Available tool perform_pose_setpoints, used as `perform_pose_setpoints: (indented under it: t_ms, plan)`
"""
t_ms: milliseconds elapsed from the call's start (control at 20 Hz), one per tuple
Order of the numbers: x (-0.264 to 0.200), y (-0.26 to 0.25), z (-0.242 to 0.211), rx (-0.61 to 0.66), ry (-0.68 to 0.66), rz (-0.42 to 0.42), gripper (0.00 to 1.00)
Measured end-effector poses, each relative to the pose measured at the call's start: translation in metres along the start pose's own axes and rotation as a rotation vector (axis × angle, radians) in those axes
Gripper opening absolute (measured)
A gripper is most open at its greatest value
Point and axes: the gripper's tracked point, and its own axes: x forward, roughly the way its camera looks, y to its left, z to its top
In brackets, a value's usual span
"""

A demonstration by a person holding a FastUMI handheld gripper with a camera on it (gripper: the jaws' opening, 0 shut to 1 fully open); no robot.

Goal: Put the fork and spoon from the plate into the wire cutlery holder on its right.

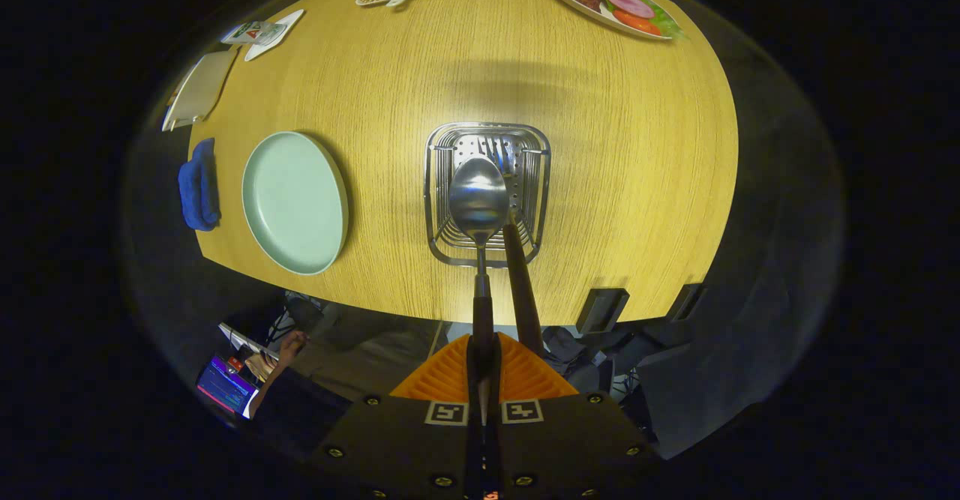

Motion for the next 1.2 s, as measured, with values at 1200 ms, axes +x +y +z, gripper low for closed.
perform_pose_setpoints:
  t_ms: [1200]
  plan:
    - [-0.003,-0.002,0.041,-0.146,0.1,-0.147,0.12]
